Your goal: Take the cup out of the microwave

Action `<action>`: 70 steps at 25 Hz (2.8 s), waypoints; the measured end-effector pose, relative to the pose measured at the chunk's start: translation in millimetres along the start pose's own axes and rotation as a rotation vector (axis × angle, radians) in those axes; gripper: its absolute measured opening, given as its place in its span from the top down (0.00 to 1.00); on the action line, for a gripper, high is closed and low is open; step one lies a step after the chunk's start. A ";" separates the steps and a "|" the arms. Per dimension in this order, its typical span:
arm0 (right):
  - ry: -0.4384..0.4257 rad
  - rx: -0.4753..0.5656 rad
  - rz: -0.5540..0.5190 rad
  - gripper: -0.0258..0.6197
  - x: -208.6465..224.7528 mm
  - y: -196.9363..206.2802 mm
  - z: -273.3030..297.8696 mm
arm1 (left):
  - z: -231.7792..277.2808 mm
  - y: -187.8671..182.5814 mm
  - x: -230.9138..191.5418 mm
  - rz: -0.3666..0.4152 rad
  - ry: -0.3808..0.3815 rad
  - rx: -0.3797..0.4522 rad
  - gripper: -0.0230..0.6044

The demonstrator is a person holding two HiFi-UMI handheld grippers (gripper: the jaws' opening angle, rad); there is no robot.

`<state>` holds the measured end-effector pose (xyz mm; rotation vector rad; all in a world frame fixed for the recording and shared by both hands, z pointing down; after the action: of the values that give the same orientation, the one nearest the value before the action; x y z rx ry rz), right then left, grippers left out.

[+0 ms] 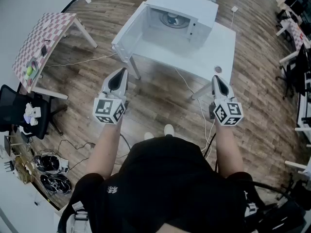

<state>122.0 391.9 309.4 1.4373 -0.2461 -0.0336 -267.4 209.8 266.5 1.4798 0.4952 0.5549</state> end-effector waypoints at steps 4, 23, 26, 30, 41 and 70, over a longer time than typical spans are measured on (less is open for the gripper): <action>-0.011 -0.002 0.007 0.96 13.2 4.7 1.8 | 10.9 -1.6 7.4 0.005 -0.018 0.004 0.96; -0.121 0.011 0.015 0.96 67.1 10.4 58.2 | 47.5 10.0 38.0 0.020 -0.115 -0.033 0.96; -0.117 0.015 0.021 0.96 73.9 8.5 66.1 | 67.7 10.7 41.0 0.019 -0.090 -0.028 0.96; -0.108 0.009 0.009 0.96 84.7 2.6 83.9 | 103.1 11.6 41.4 0.008 -0.049 -0.019 0.96; -0.084 -0.020 -0.004 0.96 96.4 -17.5 194.3 | 219.4 9.1 -8.5 -0.007 0.031 0.000 0.96; 0.025 -0.094 -0.018 0.96 147.5 22.8 427.9 | 436.3 84.9 -30.7 -0.013 0.247 -0.042 0.96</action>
<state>182.5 -47.7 401.7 1.3460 -0.2087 -0.0415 -23.3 -149.3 366.4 1.3734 0.6816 0.7385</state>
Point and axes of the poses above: the fingertips, and each gripper's own axes: z forward along the fingers, x to its right, y out of its underside, the point moved 9 cm from there along -z, backward along the fingers, and after that the axes turned 13 degrees about -y, right-handed, at the moved point
